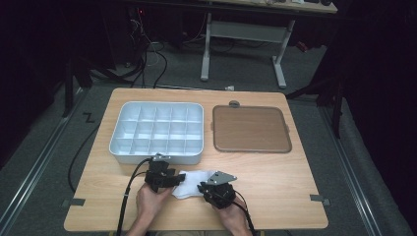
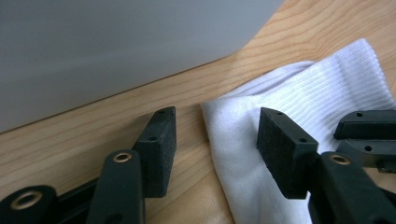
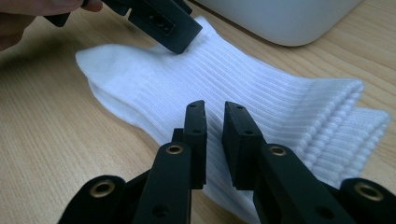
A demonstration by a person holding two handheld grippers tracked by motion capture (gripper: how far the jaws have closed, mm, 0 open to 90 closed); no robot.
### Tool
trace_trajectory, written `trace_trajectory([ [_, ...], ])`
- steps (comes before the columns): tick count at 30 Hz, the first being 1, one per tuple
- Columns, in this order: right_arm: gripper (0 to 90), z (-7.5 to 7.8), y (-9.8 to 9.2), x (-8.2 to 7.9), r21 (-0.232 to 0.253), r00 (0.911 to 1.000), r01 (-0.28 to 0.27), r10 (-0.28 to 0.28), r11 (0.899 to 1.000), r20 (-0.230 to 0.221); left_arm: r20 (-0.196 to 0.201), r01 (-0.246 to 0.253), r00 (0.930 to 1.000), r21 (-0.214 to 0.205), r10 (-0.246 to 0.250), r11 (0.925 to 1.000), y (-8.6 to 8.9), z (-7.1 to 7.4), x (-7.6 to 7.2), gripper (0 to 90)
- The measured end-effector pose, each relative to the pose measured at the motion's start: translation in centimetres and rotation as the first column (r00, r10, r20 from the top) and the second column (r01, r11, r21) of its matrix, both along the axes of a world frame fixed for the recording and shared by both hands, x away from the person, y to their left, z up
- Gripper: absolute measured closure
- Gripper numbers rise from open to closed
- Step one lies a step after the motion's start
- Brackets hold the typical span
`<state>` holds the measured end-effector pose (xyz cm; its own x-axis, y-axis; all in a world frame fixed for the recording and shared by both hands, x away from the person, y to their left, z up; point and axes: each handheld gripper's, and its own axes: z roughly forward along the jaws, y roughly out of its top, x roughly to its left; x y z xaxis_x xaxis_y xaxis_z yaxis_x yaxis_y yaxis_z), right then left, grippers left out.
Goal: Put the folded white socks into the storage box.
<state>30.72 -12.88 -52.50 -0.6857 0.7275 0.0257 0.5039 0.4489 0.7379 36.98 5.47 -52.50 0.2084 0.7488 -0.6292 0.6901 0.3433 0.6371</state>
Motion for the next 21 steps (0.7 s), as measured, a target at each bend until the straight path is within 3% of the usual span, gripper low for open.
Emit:
trace_trajectory([
  [3, 79.8, -0.09, -0.04, -0.05, 0.004, 1.0000, 0.001, -0.001, 1.000, -0.002, -0.003, 0.006, 1.0000, -0.003, -0.006, 1.0000, -0.04, 0.00, -0.08, 51.3],
  [7, 79.7, -0.24, -0.07, -0.16, 0.008, 1.0000, -0.001, 0.001, 1.000, 0.007, 0.012, 0.030, 0.9995, 0.004, -0.030, 0.9995, -0.40, -0.19, -0.40, 63.8],
  [14, 79.8, -0.37, -0.22, -0.30, 0.019, 1.0000, 0.000, 0.000, 1.000, 0.009, 0.002, 0.047, 0.9989, -0.009, -0.047, 0.9989, -0.49, -0.15, -0.57, 77.7],
  [21, 79.8, -0.44, -0.36, -0.40, 0.025, 1.0000, -0.001, 0.001, 1.000, 0.009, 0.018, 0.057, 0.9982, -0.043, -0.057, 0.9974, -0.18, 0.58, -0.93, 81.9],
])
